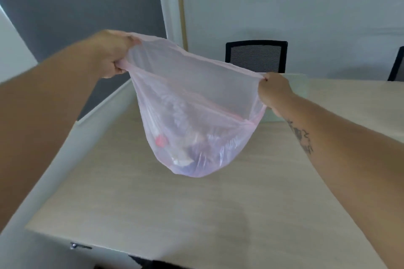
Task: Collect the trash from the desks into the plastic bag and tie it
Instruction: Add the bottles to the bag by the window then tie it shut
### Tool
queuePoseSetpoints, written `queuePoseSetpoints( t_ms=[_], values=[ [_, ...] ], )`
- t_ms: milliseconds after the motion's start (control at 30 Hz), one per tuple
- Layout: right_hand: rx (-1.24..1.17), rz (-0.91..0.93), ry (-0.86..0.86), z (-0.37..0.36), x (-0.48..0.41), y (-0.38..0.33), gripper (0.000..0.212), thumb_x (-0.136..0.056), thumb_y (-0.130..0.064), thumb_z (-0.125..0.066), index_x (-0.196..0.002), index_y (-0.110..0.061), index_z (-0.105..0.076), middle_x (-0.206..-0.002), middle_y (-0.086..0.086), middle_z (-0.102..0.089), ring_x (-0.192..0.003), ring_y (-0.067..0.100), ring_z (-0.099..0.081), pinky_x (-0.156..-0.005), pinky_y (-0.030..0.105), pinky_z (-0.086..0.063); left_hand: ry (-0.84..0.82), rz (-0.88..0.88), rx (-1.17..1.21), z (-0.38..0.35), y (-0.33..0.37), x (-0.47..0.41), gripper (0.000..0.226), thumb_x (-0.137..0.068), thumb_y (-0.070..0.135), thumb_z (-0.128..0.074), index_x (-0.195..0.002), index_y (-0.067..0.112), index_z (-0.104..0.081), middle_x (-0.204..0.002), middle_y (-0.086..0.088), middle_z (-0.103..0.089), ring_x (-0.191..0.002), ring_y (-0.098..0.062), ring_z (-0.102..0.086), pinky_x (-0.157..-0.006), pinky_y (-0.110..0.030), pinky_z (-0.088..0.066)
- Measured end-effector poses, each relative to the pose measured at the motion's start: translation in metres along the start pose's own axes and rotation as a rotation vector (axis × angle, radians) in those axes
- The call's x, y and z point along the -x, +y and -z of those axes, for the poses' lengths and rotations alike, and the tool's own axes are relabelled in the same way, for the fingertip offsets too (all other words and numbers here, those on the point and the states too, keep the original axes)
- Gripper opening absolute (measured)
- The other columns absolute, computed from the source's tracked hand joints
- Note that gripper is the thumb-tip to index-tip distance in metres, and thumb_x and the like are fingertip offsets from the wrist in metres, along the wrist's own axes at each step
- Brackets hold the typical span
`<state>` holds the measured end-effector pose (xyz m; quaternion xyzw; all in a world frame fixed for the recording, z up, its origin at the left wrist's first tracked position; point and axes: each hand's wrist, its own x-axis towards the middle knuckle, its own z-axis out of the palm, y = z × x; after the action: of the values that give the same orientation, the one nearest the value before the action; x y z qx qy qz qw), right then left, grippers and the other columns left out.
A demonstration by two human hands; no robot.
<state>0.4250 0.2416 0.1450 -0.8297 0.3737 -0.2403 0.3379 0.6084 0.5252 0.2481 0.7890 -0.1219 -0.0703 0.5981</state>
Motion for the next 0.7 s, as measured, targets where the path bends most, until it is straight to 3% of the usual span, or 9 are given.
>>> queuePoseSetpoints(
  t_ms=[67,167,267,367,467,533,600,700],
  values=[
    [-0.073,0.006,-0.037,-0.021,0.007,-0.012,0.039,-0.096,-0.003,-0.028,-0.121,-0.013,-0.056,-0.091,0.005,-0.054,-0.074,0.022,-0.053,-0.057,0.029,-0.042,0.080,-0.027,-0.038,0.019,-0.006,0.012,0.017,-0.088,0.026,-0.067,-0.104,0.022,-0.073,-0.098,-0.001,-0.070,-0.084,-0.019,-0.065,-0.075,-0.033,-0.055],
    [-0.085,0.125,-0.036,-0.042,0.008,-0.036,0.025,-0.098,-0.011,-0.028,-0.105,-0.012,-0.052,-0.090,0.009,-0.054,-0.068,0.021,-0.048,-0.055,0.031,-0.036,0.264,-0.063,-0.104,0.057,-0.005,0.039,0.011,-0.088,0.032,-0.068,-0.097,0.026,-0.072,-0.093,-0.004,-0.063,-0.077,-0.023,-0.056,-0.075,-0.036,-0.053],
    [-0.065,0.329,-0.055,-0.058,0.015,-0.068,0.023,-0.101,-0.022,-0.031,-0.094,-0.009,-0.048,-0.096,0.018,-0.057,-0.084,0.035,-0.055,-0.066,0.039,-0.039,0.433,-0.032,-0.191,0.096,-0.001,0.082,0.011,-0.092,0.028,-0.063,-0.094,0.031,-0.073,-0.081,0.000,-0.056,-0.060,-0.019,-0.047,-0.057,-0.026,-0.045],
    [-0.102,0.510,-0.094,-0.066,0.040,-0.113,0.023,-0.102,-0.024,-0.032,-0.096,-0.013,-0.052,-0.107,0.023,-0.060,-0.094,0.038,-0.055,-0.071,0.035,-0.034,0.579,-0.012,-0.248,0.141,0.004,0.147,0.014,-0.095,0.026,-0.057,-0.094,0.030,-0.070,-0.071,0.004,-0.050,-0.054,-0.016,-0.044,-0.041,-0.018,-0.036],
    [-0.190,0.690,-0.173,-0.073,0.080,-0.160,0.024,-0.101,-0.023,-0.033,-0.097,-0.012,-0.054,-0.105,0.023,-0.060,-0.083,0.029,-0.046,-0.071,0.033,-0.031,0.756,0.010,-0.279,0.184,0.009,0.225,0.012,-0.092,0.023,-0.056,-0.094,0.027,-0.066,-0.068,0.004,-0.046,-0.043,-0.010,-0.043,-0.037,-0.015,-0.030],
    [-0.222,0.805,-0.233,-0.076,0.117,-0.190,0.025,-0.099,-0.023,-0.034,-0.097,-0.010,-0.055,-0.105,0.025,-0.060,-0.085,0.033,-0.049,-0.071,0.035,-0.031,0.863,0.027,-0.298,0.212,0.013,0.282,0.018,-0.094,0.019,-0.053,-0.098,0.026,-0.069,-0.070,0.005,-0.044,-0.050,-0.012,-0.042,-0.033,-0.013,-0.026],
    [-0.300,0.913,-0.295,-0.080,0.165,-0.225,0.028,-0.097,-0.024,-0.034,-0.100,-0.008,-0.058,-0.106,0.027,-0.061,-0.094,0.041,-0.055,-0.073,0.040,-0.036,0.957,0.053,-0.374,0.238,0.019,0.346,0.026,-0.096,0.019,-0.049,-0.114,0.019,-0.068,-0.079,0.009,-0.051,-0.073,-0.013,-0.050,-0.032,-0.010,-0.034],
    [-0.468,0.992,-0.419,-0.081,0.246,-0.274,0.034,-0.087,-0.034,-0.033,-0.096,-0.014,-0.059,-0.102,0.026,-0.063,-0.095,0.044,-0.059,-0.082,0.049,-0.048,1.126,0.083,-0.464,0.276,0.033,0.442,0.026,-0.099,0.022,-0.047,-0.118,0.014,-0.063,-0.097,0.002,-0.055,-0.085,-0.015,-0.052,-0.044,-0.011,-0.043]
  ],
)
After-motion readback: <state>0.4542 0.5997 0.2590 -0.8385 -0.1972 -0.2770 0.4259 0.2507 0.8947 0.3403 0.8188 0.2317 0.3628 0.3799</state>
